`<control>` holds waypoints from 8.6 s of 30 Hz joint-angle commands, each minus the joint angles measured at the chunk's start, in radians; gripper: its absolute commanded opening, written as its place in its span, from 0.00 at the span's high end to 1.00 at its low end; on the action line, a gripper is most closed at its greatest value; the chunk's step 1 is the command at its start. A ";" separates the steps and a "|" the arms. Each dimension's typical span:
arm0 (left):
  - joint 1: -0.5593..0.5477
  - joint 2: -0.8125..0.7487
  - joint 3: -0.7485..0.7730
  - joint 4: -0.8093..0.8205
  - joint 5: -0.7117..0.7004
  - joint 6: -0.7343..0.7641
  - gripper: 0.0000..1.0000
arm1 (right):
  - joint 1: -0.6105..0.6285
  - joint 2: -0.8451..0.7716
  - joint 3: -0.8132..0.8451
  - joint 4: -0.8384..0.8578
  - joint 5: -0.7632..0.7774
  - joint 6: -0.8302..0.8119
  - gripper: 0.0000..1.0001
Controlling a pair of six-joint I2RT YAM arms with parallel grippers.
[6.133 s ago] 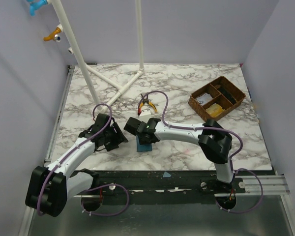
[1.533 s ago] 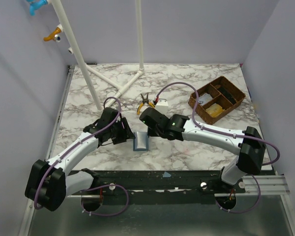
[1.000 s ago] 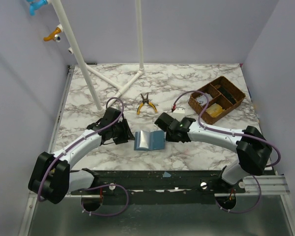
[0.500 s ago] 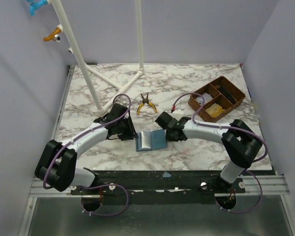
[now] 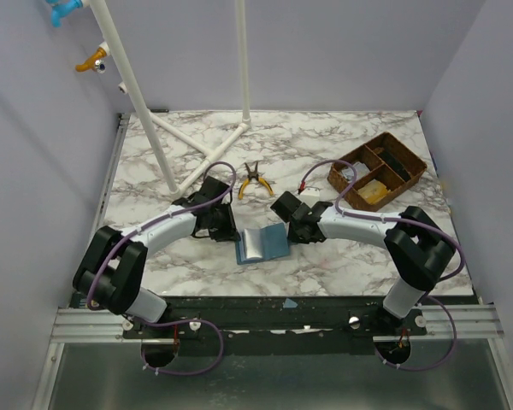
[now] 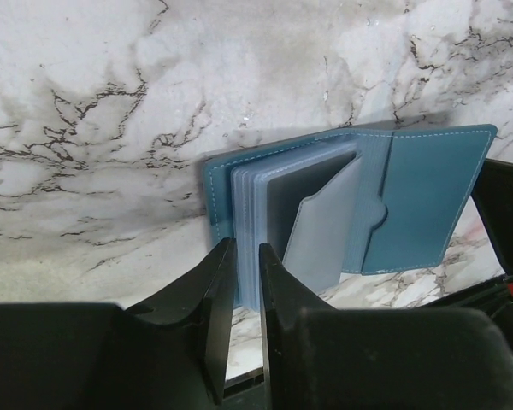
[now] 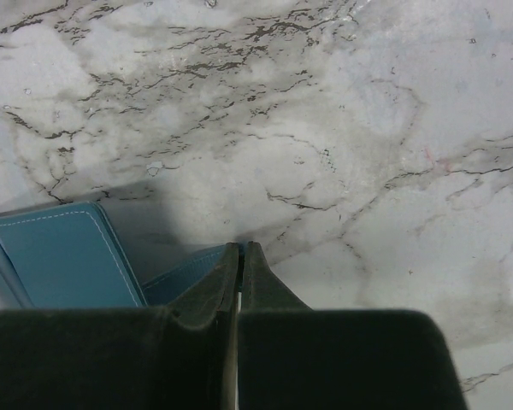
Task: Take the credit cards out of the card holder
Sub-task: Open the card holder at the center of the board, then remove the credit card from the card holder.
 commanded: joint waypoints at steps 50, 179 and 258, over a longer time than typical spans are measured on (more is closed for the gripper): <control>-0.224 0.391 0.340 0.022 0.069 -0.078 0.87 | -0.005 -0.382 0.004 -0.003 -0.113 -0.004 0.55; -0.270 0.248 0.323 0.037 0.091 -0.016 0.63 | -0.005 -0.375 -0.142 0.050 -0.108 0.112 0.61; -0.180 0.265 0.223 0.086 0.124 0.003 0.62 | 0.025 -0.049 -0.152 0.122 -0.141 0.081 0.99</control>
